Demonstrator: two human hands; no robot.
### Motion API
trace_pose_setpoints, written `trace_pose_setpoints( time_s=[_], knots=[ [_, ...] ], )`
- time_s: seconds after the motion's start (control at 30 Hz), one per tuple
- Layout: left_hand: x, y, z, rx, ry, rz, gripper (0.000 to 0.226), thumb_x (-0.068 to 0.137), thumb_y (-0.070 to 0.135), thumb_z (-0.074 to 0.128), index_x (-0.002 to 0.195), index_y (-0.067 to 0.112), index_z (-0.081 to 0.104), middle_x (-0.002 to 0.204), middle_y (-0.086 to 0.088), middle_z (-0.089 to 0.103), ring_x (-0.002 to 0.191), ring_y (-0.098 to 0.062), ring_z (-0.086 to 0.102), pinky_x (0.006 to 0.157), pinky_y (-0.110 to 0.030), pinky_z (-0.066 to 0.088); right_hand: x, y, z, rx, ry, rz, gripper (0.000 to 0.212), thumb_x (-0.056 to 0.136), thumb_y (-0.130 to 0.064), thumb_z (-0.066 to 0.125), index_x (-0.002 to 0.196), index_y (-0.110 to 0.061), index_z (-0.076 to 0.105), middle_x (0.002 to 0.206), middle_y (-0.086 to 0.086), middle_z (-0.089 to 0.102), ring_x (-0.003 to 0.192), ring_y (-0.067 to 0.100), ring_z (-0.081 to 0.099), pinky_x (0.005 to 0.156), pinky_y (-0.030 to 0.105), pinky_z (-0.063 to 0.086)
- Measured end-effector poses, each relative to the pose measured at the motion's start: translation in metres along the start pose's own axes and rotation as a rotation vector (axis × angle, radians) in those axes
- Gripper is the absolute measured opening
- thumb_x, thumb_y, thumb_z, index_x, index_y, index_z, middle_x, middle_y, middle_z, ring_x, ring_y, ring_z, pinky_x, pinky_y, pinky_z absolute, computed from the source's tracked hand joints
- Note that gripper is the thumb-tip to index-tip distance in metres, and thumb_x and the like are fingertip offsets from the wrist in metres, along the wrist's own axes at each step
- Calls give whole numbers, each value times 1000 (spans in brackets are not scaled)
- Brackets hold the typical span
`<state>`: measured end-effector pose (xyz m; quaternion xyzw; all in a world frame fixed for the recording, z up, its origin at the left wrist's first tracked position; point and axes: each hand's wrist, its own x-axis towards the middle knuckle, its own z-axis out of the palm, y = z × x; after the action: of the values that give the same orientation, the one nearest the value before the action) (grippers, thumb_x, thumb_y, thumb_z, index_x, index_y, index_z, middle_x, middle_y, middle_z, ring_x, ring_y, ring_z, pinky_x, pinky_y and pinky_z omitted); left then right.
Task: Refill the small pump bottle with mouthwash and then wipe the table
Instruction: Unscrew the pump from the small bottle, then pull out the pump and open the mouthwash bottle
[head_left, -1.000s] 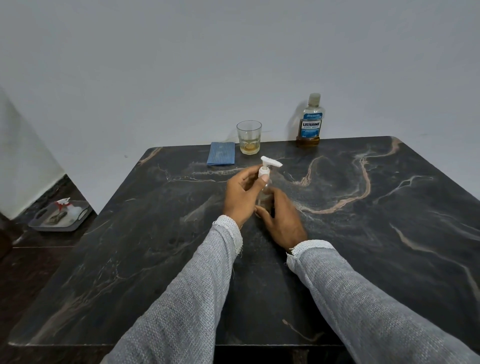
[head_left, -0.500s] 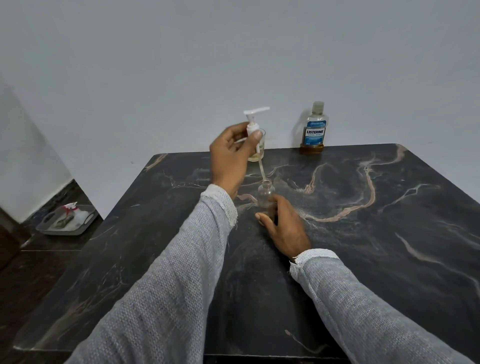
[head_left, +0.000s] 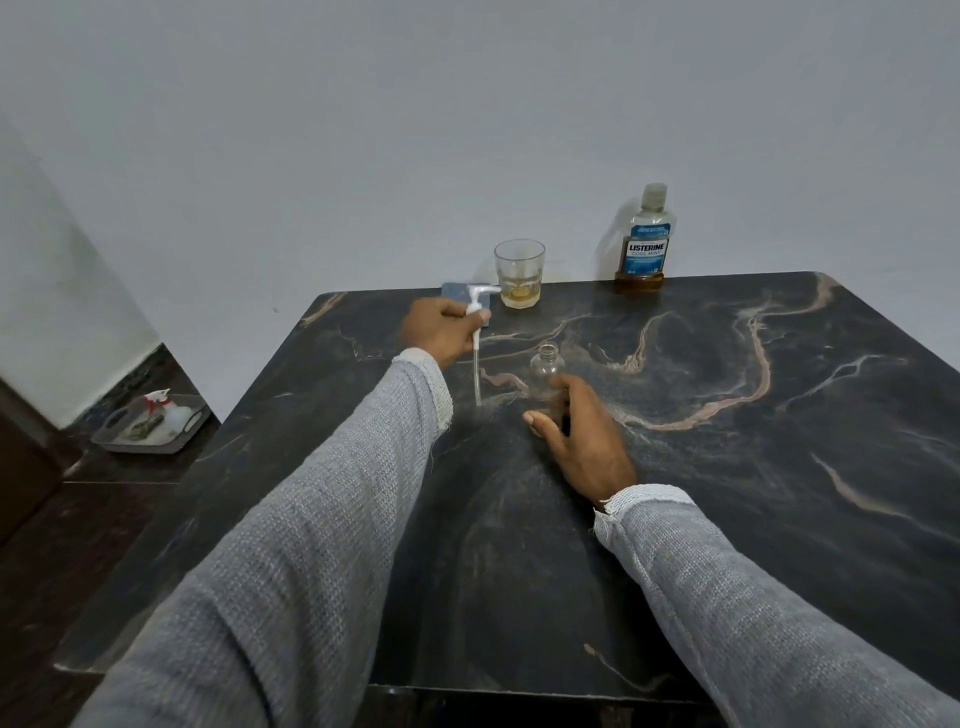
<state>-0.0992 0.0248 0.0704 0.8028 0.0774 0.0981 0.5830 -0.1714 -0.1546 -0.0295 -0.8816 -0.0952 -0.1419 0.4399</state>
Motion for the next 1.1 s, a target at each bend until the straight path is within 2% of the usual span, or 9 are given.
trace_pose_setpoints(
  time_s=[0.1,0.17,0.33,0.43,0.5,0.67,0.87,0.97,1.1],
  knots=[
    [0,-22,4,6,20,-63,14,78,12,79,83,12,66,73,-1,65,59,-9,62,47,-17,54,0,1,1,-11,10,-3,56,89,-45,64,133,-18,44,129,2,54,113,16,54,98,37,47],
    [1,-33,6,36,28,-76,14,78,12,79,79,11,66,72,-2,65,57,-9,61,48,-19,55,0,1,1,-11,11,-5,56,89,-45,64,134,-18,44,130,2,54,114,16,54,98,37,47],
    [5,-49,11,131,-6,-113,21,78,14,79,66,17,62,72,-2,68,59,-14,64,63,-32,61,1,1,0,0,8,0,54,89,-44,64,133,-20,44,129,1,54,114,15,54,99,39,47],
    [6,-54,12,153,-32,-132,12,78,12,79,77,5,69,86,-12,72,71,-23,70,72,-39,61,2,-1,0,-1,3,3,54,88,-43,65,133,-20,44,129,1,54,113,16,54,99,39,47],
    [6,-57,10,203,-46,-122,20,78,15,79,89,0,72,88,-14,73,81,-28,71,78,-41,60,2,-1,0,0,6,3,53,88,-42,65,132,-20,45,128,1,54,113,15,53,100,39,46],
    [4,-61,9,300,-34,-80,24,80,25,78,94,6,76,79,-7,71,71,-19,63,81,-38,58,2,-1,0,-2,2,10,54,88,-44,65,132,-20,44,127,1,55,112,15,53,99,40,47],
    [0,-61,10,345,-21,-56,26,81,27,76,97,7,76,91,-9,75,78,-24,67,83,-38,56,3,0,0,-10,-3,16,55,88,-45,64,133,-21,43,127,1,54,112,15,53,98,41,48],
    [-2,-62,11,356,-9,-47,27,82,28,76,100,7,76,94,-8,74,73,-16,60,73,-29,48,2,0,0,-13,5,7,55,88,-45,65,133,-21,43,127,0,54,111,15,54,97,40,48],
    [-7,-62,12,378,1,-46,35,82,30,75,110,7,73,105,-6,73,83,-12,57,75,-25,40,1,-1,0,4,17,2,56,87,-45,65,133,-23,43,126,-2,55,110,13,54,96,39,49]
  ],
)
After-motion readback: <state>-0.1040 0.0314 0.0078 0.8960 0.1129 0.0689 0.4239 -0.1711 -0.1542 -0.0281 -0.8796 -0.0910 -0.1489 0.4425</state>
